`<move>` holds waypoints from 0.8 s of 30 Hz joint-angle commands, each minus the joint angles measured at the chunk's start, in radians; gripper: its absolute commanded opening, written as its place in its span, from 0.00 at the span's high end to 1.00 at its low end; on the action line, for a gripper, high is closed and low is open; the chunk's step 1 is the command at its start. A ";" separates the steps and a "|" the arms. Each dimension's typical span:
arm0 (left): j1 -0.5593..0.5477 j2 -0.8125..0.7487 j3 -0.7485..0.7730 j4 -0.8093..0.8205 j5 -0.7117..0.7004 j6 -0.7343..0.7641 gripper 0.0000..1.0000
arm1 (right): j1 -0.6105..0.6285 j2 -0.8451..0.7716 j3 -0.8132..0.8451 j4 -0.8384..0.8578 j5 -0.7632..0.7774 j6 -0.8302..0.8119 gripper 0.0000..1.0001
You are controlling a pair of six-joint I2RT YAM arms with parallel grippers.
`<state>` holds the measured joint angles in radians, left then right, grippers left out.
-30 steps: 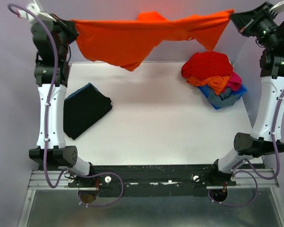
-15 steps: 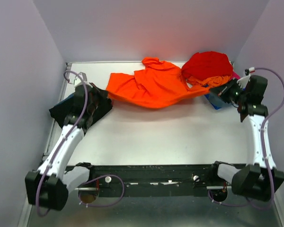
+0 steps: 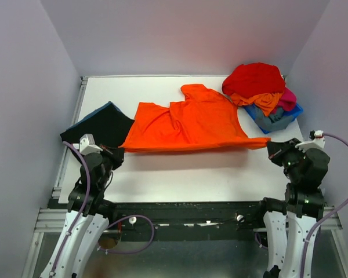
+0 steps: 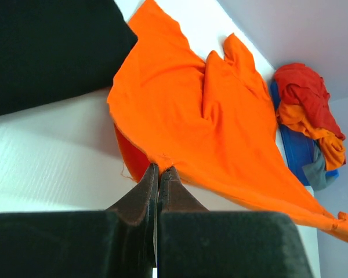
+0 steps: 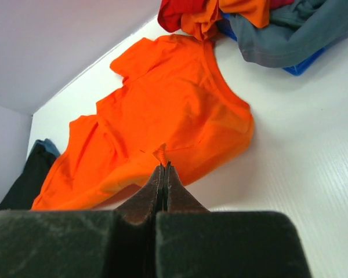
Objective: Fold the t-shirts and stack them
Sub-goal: Flatten out the tshirt
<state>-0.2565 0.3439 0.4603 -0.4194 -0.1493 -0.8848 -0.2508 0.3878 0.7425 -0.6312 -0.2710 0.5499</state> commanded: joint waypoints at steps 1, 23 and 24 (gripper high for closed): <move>-0.001 0.007 -0.061 -0.046 -0.010 -0.059 1.00 | -0.004 0.051 -0.023 -0.062 0.012 -0.091 0.99; 0.000 0.409 -0.035 0.278 -0.119 -0.069 1.00 | 0.237 0.873 0.316 0.170 0.027 -0.139 0.99; 0.000 0.424 -0.025 0.280 -0.143 -0.069 1.00 | 0.237 0.896 0.342 0.165 0.036 -0.145 0.99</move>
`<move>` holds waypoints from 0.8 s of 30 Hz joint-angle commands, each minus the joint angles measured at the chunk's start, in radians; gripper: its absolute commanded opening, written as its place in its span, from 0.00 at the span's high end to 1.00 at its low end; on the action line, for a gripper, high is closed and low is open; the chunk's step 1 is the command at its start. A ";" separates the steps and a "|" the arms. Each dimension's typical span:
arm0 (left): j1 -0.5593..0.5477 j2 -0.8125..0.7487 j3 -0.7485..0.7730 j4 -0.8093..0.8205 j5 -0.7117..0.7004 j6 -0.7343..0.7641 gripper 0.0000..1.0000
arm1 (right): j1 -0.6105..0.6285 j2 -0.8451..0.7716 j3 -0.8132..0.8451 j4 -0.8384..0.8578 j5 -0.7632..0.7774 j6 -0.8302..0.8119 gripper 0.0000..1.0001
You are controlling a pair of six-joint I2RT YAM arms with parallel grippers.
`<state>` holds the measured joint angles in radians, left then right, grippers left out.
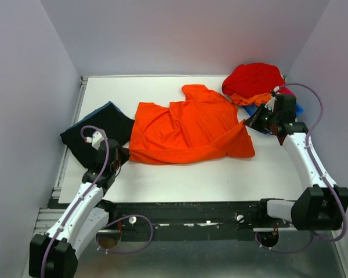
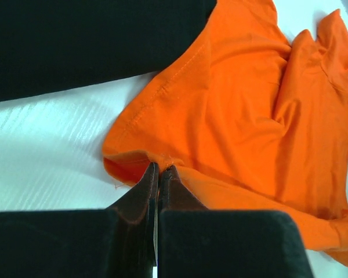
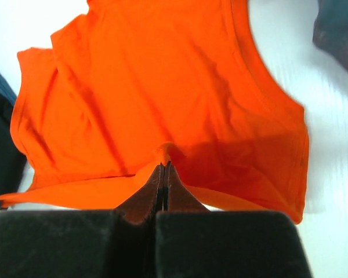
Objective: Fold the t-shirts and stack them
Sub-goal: Flatten out the tshirt
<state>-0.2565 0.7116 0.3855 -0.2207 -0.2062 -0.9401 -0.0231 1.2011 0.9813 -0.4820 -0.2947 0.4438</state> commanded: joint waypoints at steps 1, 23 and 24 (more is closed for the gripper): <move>0.000 0.074 0.064 0.084 -0.107 -0.011 1.00 | 0.011 0.109 0.135 0.011 0.062 -0.048 0.99; 0.017 0.403 0.167 0.270 -0.167 0.030 1.00 | 0.080 0.543 0.546 -0.113 0.051 -0.152 0.99; 0.019 0.411 0.170 0.271 -0.167 0.032 1.00 | 0.081 0.557 0.560 -0.116 0.055 -0.154 0.99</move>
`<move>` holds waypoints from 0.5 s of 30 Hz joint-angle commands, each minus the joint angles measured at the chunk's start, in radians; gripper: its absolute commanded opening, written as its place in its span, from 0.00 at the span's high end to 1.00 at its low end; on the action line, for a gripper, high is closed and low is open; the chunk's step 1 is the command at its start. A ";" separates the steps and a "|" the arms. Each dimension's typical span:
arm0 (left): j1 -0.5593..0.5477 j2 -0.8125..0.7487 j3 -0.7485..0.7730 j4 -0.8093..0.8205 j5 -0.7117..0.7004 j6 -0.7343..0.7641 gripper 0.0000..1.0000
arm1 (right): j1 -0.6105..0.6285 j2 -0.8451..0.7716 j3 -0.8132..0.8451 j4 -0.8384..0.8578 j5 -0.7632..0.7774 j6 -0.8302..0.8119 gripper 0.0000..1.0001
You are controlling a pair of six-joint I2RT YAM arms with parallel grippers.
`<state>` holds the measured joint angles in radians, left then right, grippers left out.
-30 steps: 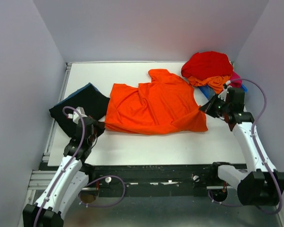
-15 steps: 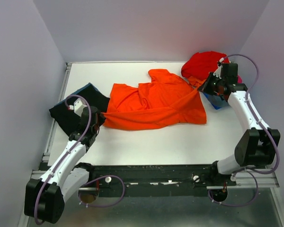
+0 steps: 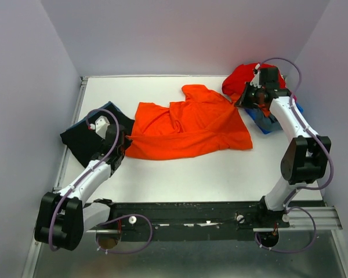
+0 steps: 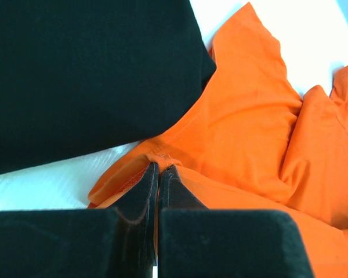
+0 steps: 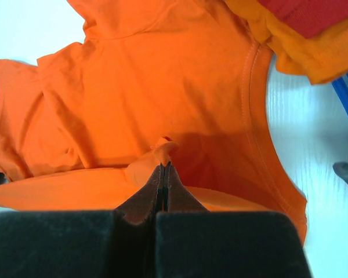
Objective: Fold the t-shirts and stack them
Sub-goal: Flatten out the tshirt
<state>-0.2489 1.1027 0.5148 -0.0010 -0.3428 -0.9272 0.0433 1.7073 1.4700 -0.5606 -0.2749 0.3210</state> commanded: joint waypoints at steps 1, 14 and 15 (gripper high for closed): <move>0.013 0.028 0.042 0.055 -0.028 0.021 1.00 | 0.017 0.063 0.085 -0.042 0.040 -0.033 0.99; 0.108 0.052 0.162 -0.057 -0.018 0.053 0.29 | 0.128 -0.184 -0.213 0.207 0.127 0.125 0.29; 0.134 0.069 0.175 -0.047 0.013 0.057 0.30 | 0.145 -0.211 -0.265 0.252 0.138 0.139 0.31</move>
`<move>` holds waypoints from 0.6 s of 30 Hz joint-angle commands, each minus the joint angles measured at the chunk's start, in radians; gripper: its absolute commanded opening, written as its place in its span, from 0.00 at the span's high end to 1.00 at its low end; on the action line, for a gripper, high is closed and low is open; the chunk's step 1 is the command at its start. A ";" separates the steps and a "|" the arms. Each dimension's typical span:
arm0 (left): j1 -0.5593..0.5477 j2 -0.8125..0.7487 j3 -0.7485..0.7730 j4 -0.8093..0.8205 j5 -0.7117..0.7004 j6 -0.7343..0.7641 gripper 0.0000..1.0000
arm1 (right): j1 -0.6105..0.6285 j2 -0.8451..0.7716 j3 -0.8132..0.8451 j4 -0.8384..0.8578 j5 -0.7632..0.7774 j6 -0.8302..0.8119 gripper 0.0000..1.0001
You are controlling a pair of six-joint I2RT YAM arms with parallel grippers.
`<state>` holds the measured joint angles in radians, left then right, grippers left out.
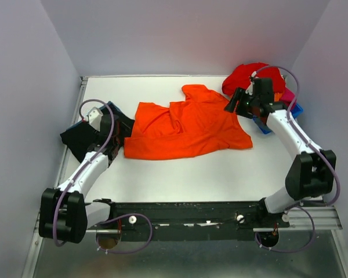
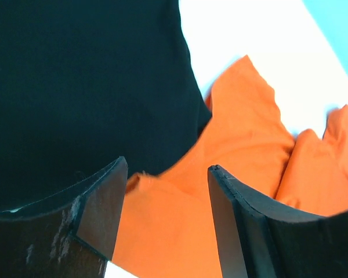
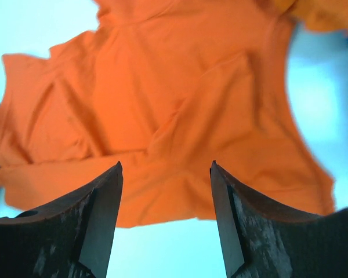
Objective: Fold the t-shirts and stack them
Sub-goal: Flatten out the tshirt
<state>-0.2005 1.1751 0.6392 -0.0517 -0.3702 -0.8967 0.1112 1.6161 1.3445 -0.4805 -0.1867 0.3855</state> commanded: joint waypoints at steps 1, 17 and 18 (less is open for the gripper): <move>0.104 0.023 0.068 0.027 0.080 0.033 0.31 | 0.096 -0.143 -0.184 0.215 0.061 0.082 0.33; 0.161 0.342 0.232 -0.030 0.171 0.001 1.00 | 0.170 -0.242 -0.562 0.644 0.102 0.214 0.97; 0.170 0.372 0.247 -0.030 0.174 0.002 1.00 | 0.171 -0.234 -0.565 0.648 0.102 0.217 0.97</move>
<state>-0.0639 1.4643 0.8425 -0.0616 -0.2073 -0.8719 0.2695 1.3869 0.8097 0.0441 -0.1184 0.5697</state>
